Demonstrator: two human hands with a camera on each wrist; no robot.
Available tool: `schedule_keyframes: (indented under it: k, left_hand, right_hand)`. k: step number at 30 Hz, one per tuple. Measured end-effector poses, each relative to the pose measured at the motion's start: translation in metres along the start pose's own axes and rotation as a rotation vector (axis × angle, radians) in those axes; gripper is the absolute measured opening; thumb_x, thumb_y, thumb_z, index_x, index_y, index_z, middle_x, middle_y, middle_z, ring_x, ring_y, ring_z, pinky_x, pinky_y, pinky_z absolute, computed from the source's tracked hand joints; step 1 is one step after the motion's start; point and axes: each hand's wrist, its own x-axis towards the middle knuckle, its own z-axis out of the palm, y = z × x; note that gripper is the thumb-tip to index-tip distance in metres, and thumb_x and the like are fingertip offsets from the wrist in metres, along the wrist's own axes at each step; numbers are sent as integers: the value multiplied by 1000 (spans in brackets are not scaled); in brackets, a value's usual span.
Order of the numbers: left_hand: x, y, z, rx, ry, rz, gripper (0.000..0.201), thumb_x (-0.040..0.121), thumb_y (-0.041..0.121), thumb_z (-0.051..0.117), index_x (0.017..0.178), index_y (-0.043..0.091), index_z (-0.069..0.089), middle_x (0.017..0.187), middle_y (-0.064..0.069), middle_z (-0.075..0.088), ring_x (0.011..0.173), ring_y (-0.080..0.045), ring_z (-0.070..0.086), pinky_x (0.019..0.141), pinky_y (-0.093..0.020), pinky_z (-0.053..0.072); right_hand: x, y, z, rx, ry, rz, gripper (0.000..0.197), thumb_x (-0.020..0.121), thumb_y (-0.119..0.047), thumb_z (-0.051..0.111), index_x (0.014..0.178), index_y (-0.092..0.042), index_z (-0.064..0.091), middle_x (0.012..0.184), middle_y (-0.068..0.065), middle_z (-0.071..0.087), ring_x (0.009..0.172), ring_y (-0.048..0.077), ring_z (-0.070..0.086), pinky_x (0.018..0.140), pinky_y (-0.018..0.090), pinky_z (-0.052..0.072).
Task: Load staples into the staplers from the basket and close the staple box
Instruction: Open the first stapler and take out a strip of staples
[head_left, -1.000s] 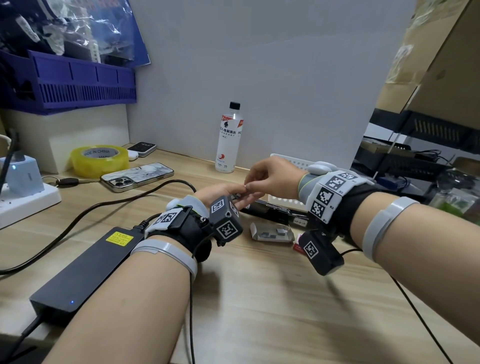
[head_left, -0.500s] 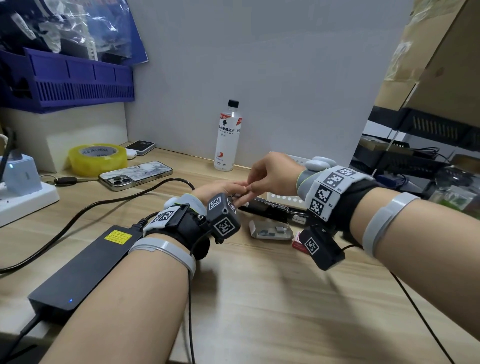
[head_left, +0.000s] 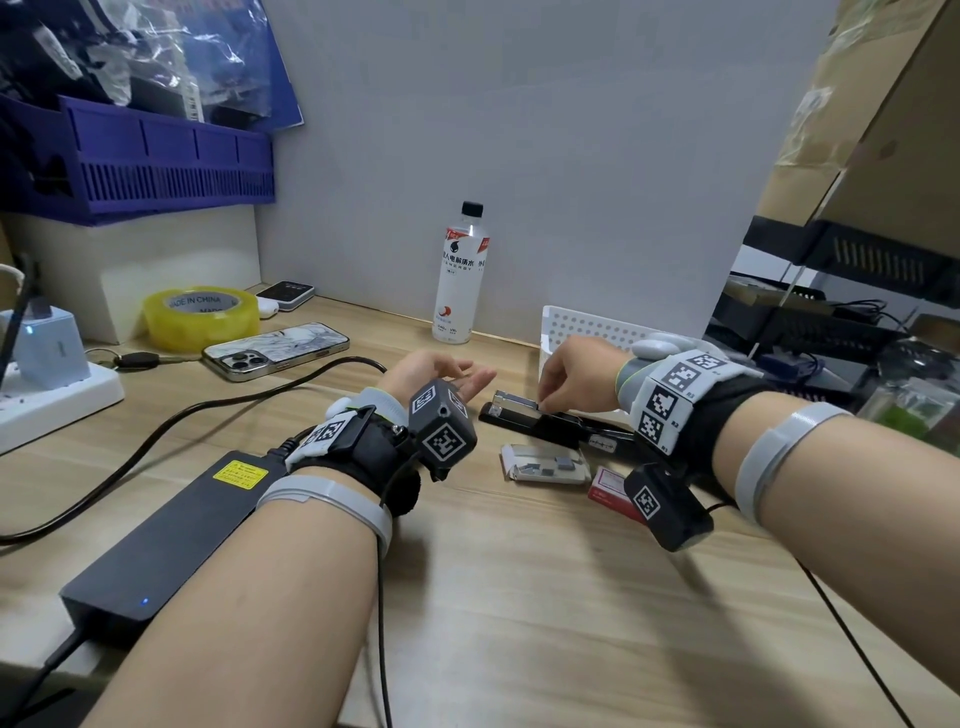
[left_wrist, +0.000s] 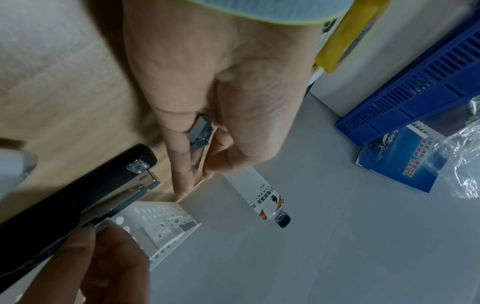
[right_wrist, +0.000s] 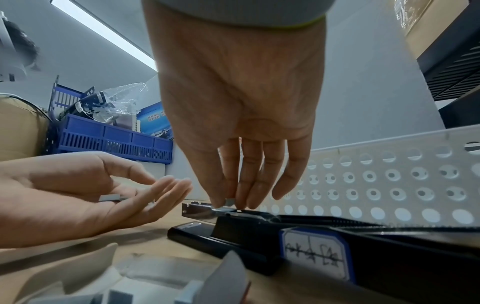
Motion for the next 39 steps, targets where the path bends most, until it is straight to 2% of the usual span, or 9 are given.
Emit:
schedule_keyframes:
  k: [6,9,16,22,25,29,32,35,39]
  left_hand:
    - [6,3,-2,65,38,17,73,62,-21,32,128,7,45,107,-27,62,122,-24,55,63,-30,53]
    - [6,2,1,11,53,12,53,77,-23,27,116,8,47,110,-27,59,115,-25,55,73,-27,51]
    - [9,0,4,8,-91,-20,39,94,-21,30,116,-1,55,113,-30,62,128,-38,53,112,-36,39]
    - [7,-7,4,-47,-256,-27,29,100,-9,32,115,-15,56,119,-39,60,125,-40,56,108,-35,44]
    - [9,-7,3,-95,-257,-23,26,101,-4,36,106,-18,58,104,-38,66,96,-41,71,85,-40,58]
    - [13,-11,7,-72,-182,-6,23,102,1,40,96,-13,58,79,-28,70,67,-34,74,71,-41,59]
    - [17,-12,6,-13,-151,-11,23,102,3,41,97,-12,59,85,-27,71,78,-35,73,73,-41,59]
    - [20,-11,3,27,-133,-41,22,101,4,45,104,-12,59,100,-27,69,103,-36,66,94,-42,53]
    - [20,-10,3,12,-166,-63,23,101,3,44,105,-14,58,106,-28,66,103,-37,66,96,-40,50]
  right_hand:
    - [-1,-1,0,-29,7,6,10,85,-21,76,94,-18,80,90,-5,74,80,8,60,57,13,39]
    - [-1,-1,1,-49,14,7,11,86,-23,76,95,-18,80,92,-5,75,79,8,59,54,13,37]
    - [0,-2,-2,-50,2,3,12,86,-31,76,93,-21,79,81,-9,70,80,9,61,61,18,41]
    - [1,-14,-15,193,207,-87,11,88,-27,64,84,-31,73,72,-14,65,68,8,59,60,23,41]
    - [0,-29,-12,185,198,-150,13,85,-24,65,89,-29,76,72,-13,64,66,7,58,58,22,40]
    - [3,-37,-4,136,204,-160,12,82,-26,72,93,-27,76,79,-11,66,75,8,61,60,20,40]
    - [6,-40,-1,131,199,-139,9,82,-28,74,91,-29,74,80,-10,66,79,10,62,67,22,42]
    - [7,-41,-1,100,202,-139,8,83,-23,74,89,-27,75,79,-8,65,79,12,62,69,23,45]
    - [6,-40,-2,111,210,-146,11,83,-18,70,90,-23,77,71,-10,60,71,11,57,56,16,37]
